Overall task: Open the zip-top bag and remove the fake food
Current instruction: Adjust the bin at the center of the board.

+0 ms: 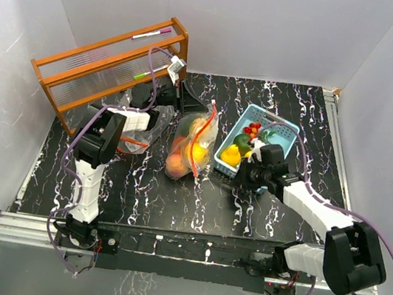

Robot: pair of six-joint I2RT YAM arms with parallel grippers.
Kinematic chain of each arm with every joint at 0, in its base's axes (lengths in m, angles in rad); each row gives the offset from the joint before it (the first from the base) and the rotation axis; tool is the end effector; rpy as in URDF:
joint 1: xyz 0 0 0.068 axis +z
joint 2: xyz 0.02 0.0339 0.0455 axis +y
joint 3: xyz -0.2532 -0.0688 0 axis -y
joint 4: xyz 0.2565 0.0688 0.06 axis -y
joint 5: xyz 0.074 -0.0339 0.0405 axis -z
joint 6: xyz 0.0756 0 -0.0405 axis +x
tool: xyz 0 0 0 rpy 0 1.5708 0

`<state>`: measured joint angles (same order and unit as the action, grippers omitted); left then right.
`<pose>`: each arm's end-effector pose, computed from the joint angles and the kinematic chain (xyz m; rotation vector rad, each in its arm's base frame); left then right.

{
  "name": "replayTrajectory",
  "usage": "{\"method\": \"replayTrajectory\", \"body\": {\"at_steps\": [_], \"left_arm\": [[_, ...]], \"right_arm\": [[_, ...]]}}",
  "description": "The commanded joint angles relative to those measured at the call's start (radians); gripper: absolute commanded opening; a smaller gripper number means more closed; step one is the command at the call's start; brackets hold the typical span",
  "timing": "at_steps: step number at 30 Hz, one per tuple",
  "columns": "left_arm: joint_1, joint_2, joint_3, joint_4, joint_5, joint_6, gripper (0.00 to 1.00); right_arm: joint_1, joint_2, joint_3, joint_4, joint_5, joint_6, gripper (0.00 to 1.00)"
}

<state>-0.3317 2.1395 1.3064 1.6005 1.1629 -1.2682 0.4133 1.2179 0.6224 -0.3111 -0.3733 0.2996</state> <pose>0.4011 -0.2115 0.2496 0.7747 1.3260 -1.7894 0.2339 0.1327 0.1432 -0.3099 2.5302 0.7563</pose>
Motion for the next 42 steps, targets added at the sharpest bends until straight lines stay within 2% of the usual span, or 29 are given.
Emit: {"method": "replayTrajectory", "body": {"at_steps": [1,5,11,16,17,19,22,26,31,34,37,42], "left_arm": [[0.011,-0.119,-0.020,0.192,-0.016,0.003,0.00],[0.020,-0.120,-0.029,0.193,-0.017,-0.006,0.00],[0.025,-0.097,-0.025,0.191,-0.016,-0.024,0.00],[0.024,-0.072,-0.020,0.190,-0.038,-0.034,0.00],[0.024,-0.068,-0.015,0.190,-0.040,-0.040,0.00],[0.025,-0.066,-0.014,0.193,-0.043,-0.045,0.00],[0.019,-0.071,-0.015,0.194,-0.049,-0.039,0.00],[0.013,-0.090,-0.028,0.194,-0.038,-0.029,0.00],[0.013,-0.104,-0.053,0.192,-0.029,-0.026,0.00],[0.013,-0.097,-0.052,0.190,-0.021,-0.023,0.00],[0.012,-0.069,-0.042,0.156,-0.031,-0.019,0.00],[0.006,-0.038,-0.029,0.098,-0.064,0.004,0.00]], "right_arm": [[-0.151,0.043,0.028,0.087,0.024,0.003,0.07],[-0.288,0.030,0.027,0.107,0.060,0.048,0.08],[-0.337,-0.066,0.051,0.122,0.157,0.095,0.08],[-0.309,-0.125,0.106,0.214,-0.033,0.123,0.08],[-0.280,-0.117,0.126,0.233,-0.032,0.130,0.08],[-0.191,-0.059,0.185,0.236,0.078,0.121,0.08],[-0.107,0.087,0.306,0.188,0.174,0.102,0.08],[-0.066,0.246,0.386,0.256,0.167,0.111,0.08],[-0.061,0.430,0.446,0.257,0.210,0.103,0.08],[-0.075,0.465,0.442,0.242,0.306,0.086,0.07],[-0.131,0.451,0.408,0.258,0.277,0.095,0.07],[-0.193,0.365,0.379,0.250,0.324,0.077,0.07]]}}
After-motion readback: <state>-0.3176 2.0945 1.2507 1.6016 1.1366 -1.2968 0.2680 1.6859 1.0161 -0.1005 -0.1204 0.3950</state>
